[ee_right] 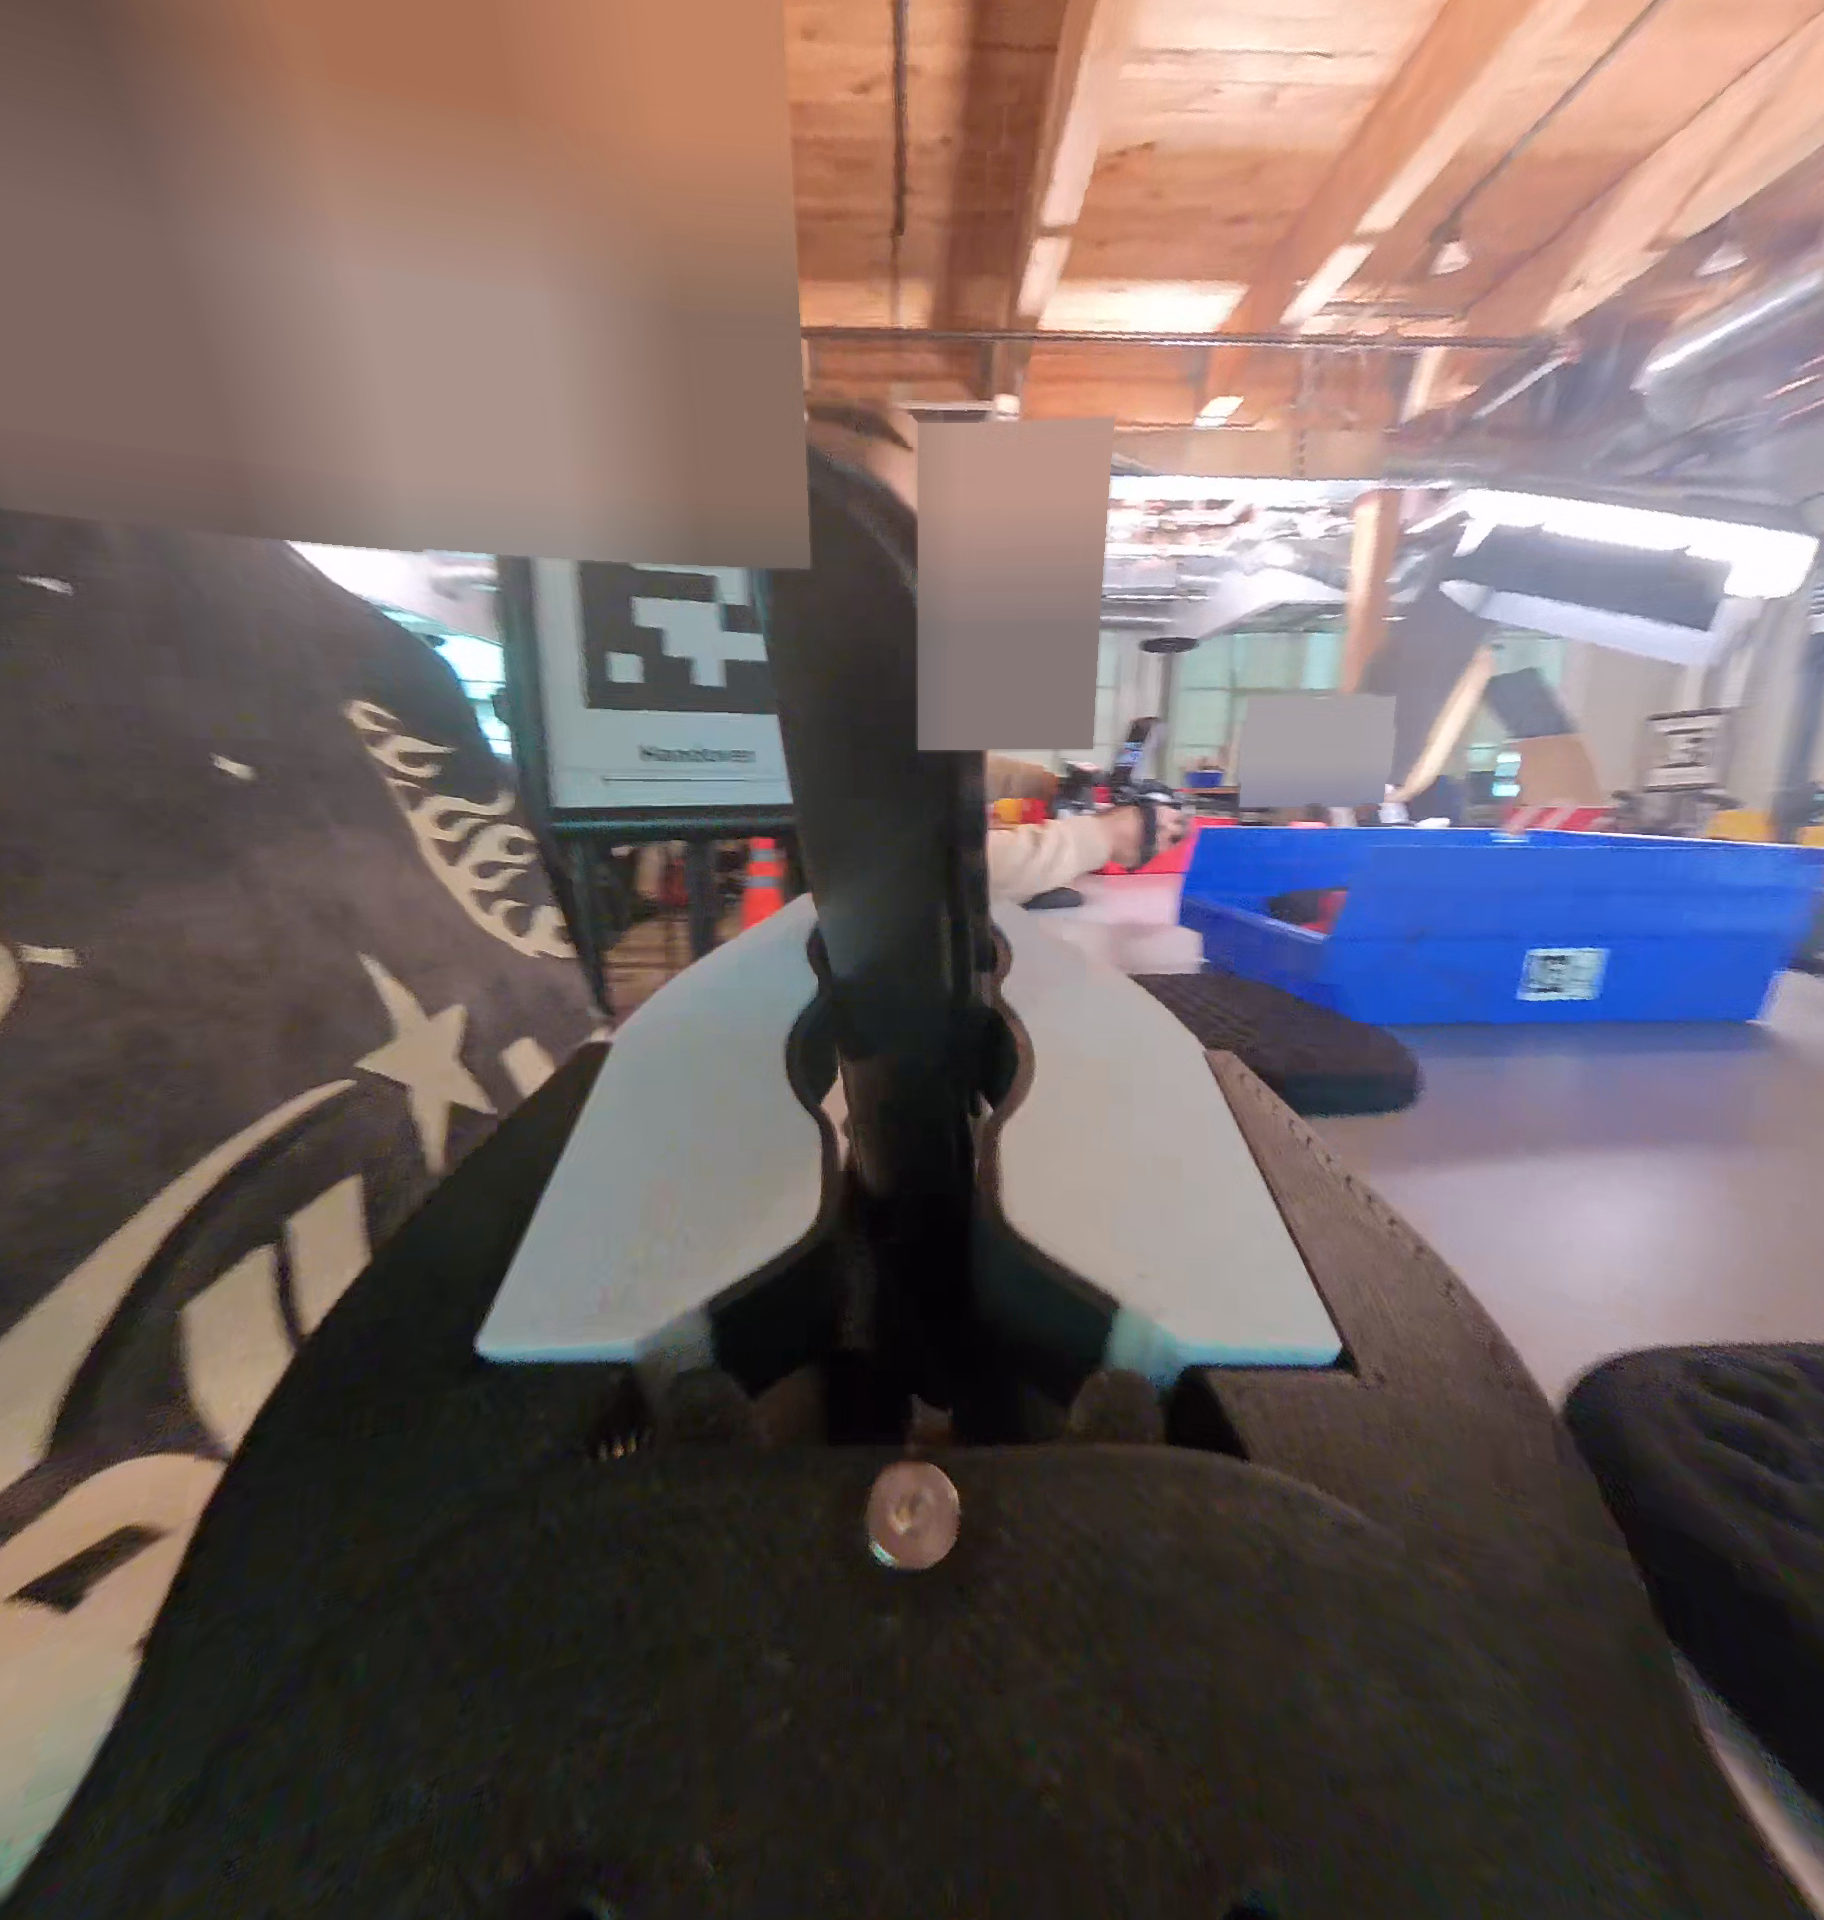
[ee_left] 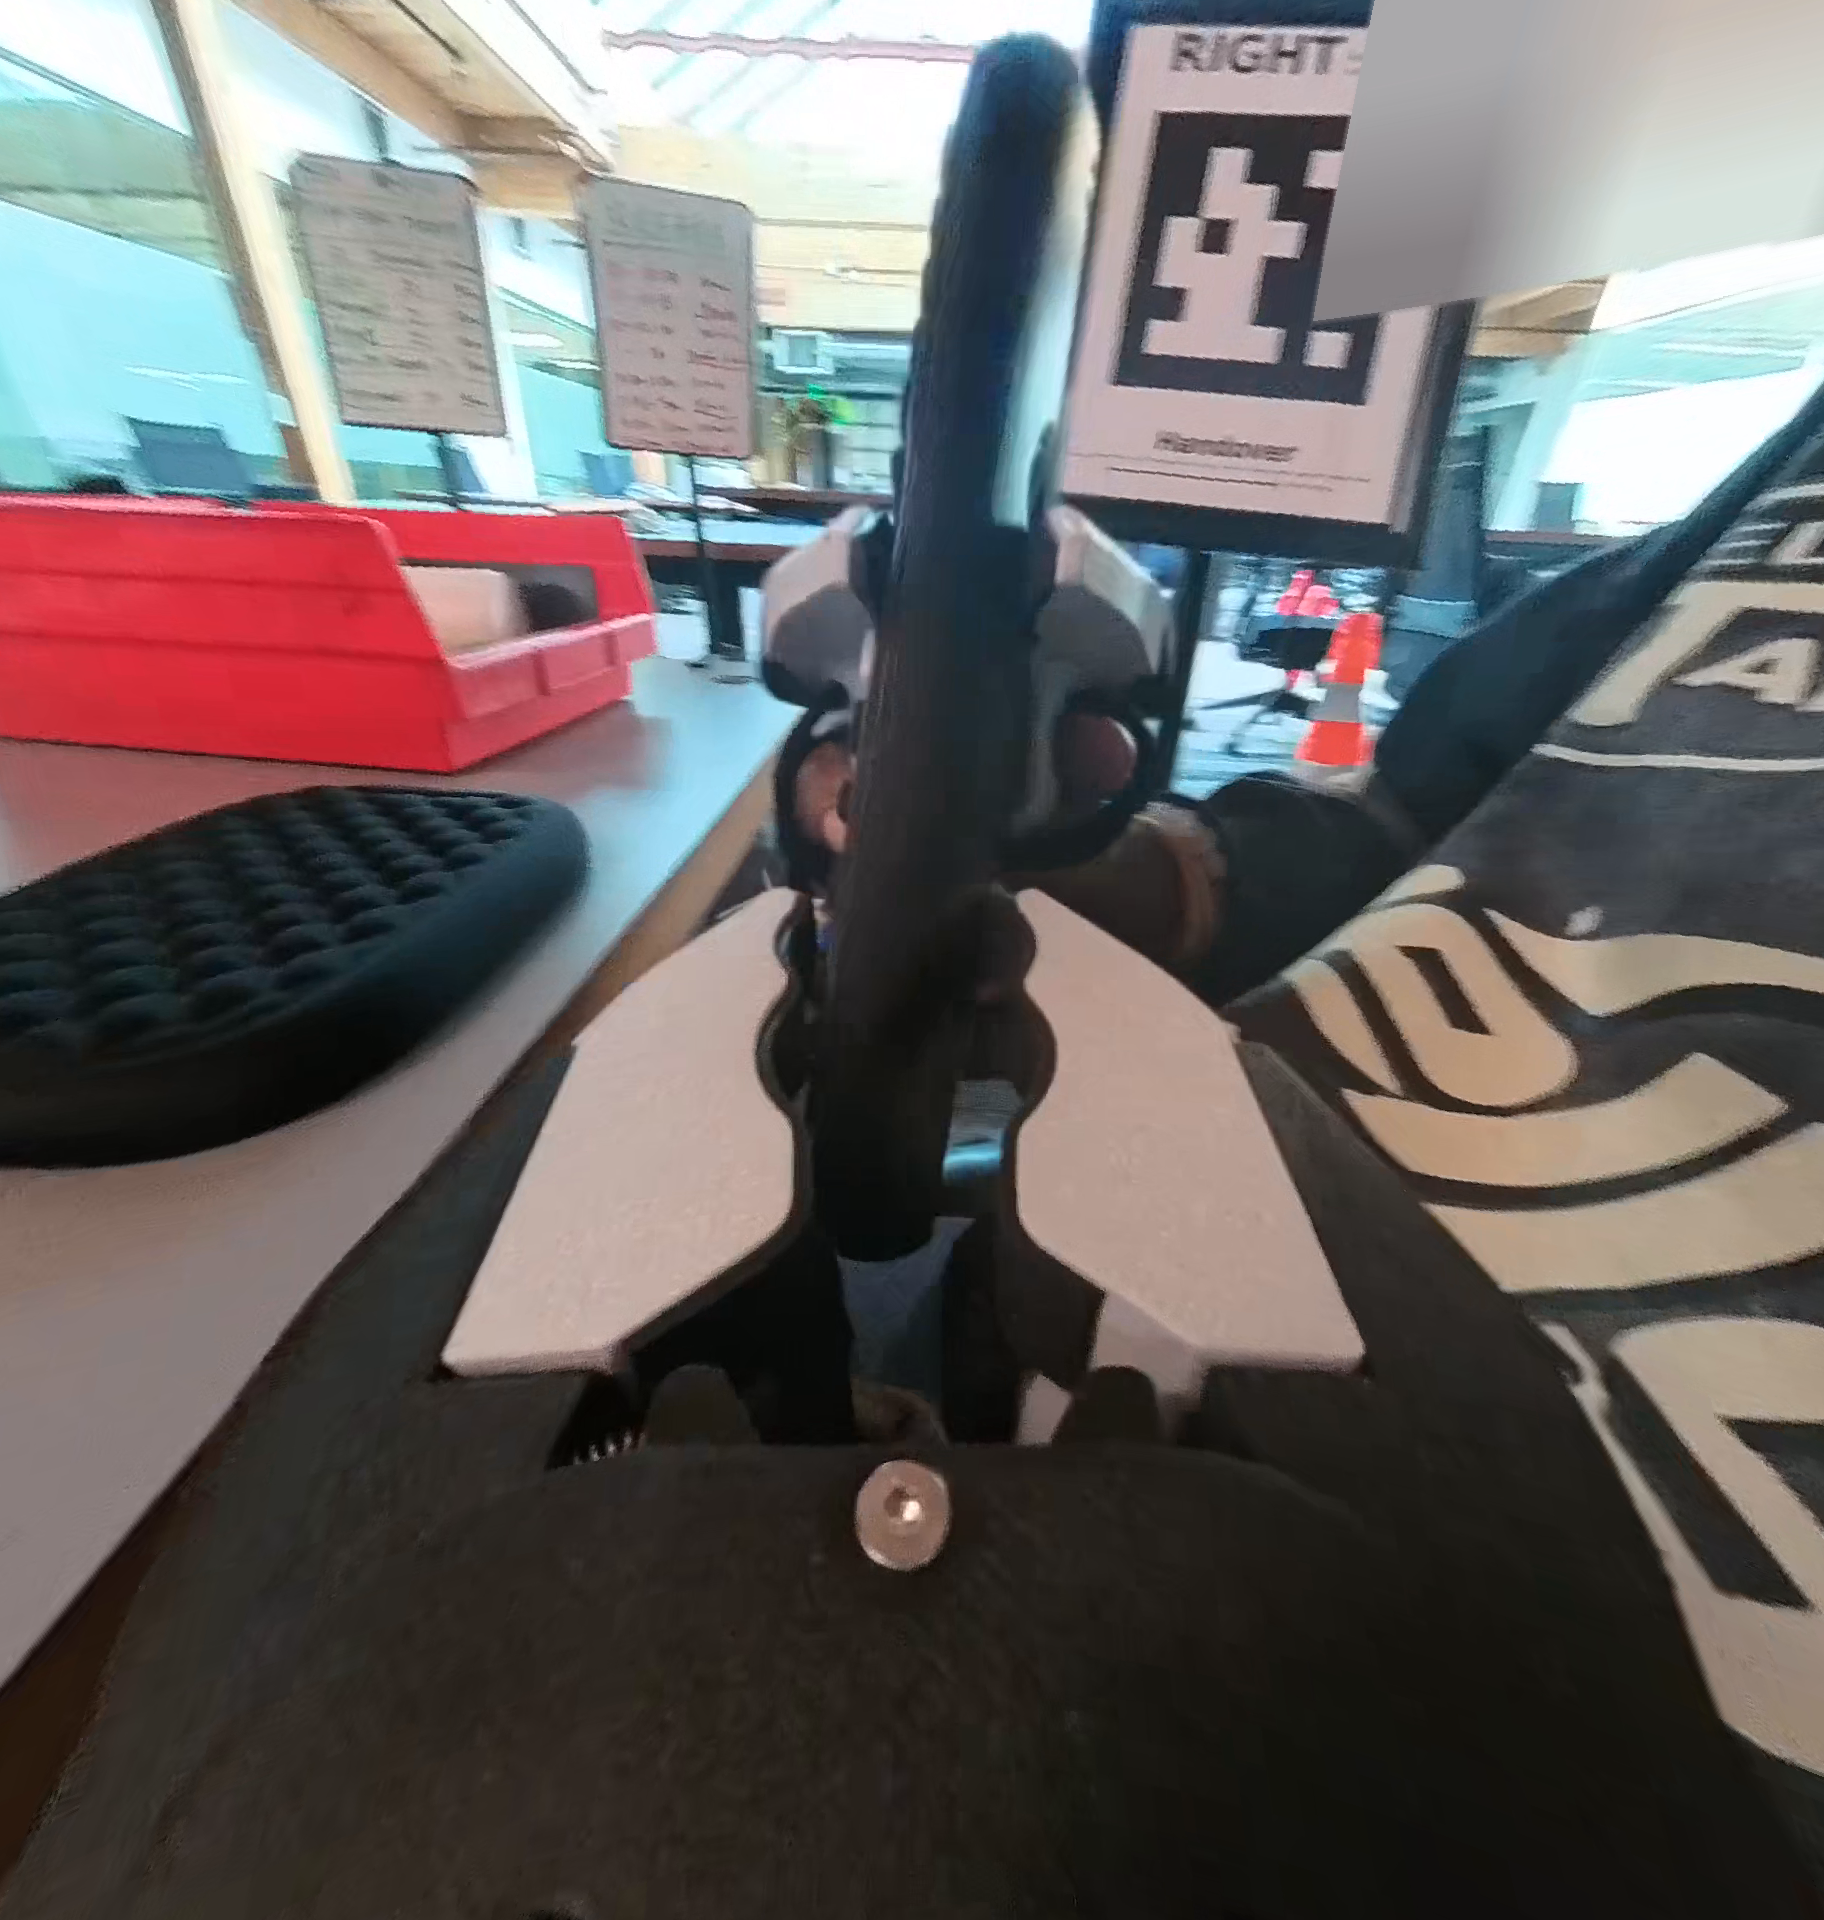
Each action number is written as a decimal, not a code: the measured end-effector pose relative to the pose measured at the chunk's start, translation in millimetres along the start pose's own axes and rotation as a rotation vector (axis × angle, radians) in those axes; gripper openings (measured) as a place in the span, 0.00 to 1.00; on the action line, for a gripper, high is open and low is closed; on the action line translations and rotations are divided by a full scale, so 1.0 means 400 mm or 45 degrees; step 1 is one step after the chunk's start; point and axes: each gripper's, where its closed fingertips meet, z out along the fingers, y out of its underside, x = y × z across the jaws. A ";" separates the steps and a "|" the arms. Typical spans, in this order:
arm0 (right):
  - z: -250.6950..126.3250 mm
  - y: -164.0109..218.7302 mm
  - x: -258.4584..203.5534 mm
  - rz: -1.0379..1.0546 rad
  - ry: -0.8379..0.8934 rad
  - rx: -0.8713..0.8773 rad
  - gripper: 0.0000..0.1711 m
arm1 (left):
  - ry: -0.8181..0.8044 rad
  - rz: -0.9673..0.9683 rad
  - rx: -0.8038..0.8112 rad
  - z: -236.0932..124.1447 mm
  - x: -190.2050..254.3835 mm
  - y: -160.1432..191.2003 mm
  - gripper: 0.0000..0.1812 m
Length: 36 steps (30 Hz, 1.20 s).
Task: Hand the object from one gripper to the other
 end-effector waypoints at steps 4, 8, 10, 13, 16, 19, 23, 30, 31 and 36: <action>-0.007 -0.001 0.064 -0.079 0.294 0.032 0.13 | -0.414 0.300 -0.070 -0.022 -0.091 -0.002 0.31; -0.020 -0.001 0.107 -0.037 0.534 0.118 0.14 | -0.671 0.734 -0.230 -0.024 -0.115 0.013 0.34; -0.021 0.004 0.111 -0.012 0.585 0.144 0.13 | -0.749 0.859 -0.296 -0.021 -0.120 0.024 0.34; -0.013 0.018 0.109 0.040 0.617 0.157 0.14 | -0.840 0.954 -0.348 -0.026 -0.133 0.028 0.34; -0.001 0.043 0.106 0.076 0.636 0.134 0.14 | -0.856 0.949 -0.397 -0.028 -0.140 0.042 0.31; 0.002 0.049 0.109 0.039 0.635 0.070 0.16 | -0.781 0.823 -0.365 -0.025 -0.135 0.045 0.30; 0.026 0.033 0.044 0.019 0.225 -0.018 0.27 | -0.395 0.430 -0.163 -0.001 -0.066 0.025 0.30; 0.009 0.012 -0.004 0.236 -0.075 -0.005 0.36 | 0.039 0.091 -0.095 0.006 0.023 0.021 0.29; 0.011 0.020 -0.005 0.221 -0.071 -0.030 0.36 | 0.080 0.098 -0.106 0.007 0.035 0.024 0.29; 0.018 0.037 -0.028 0.150 -0.108 -0.102 0.30 | 0.169 0.057 -0.167 0.014 0.060 0.046 0.30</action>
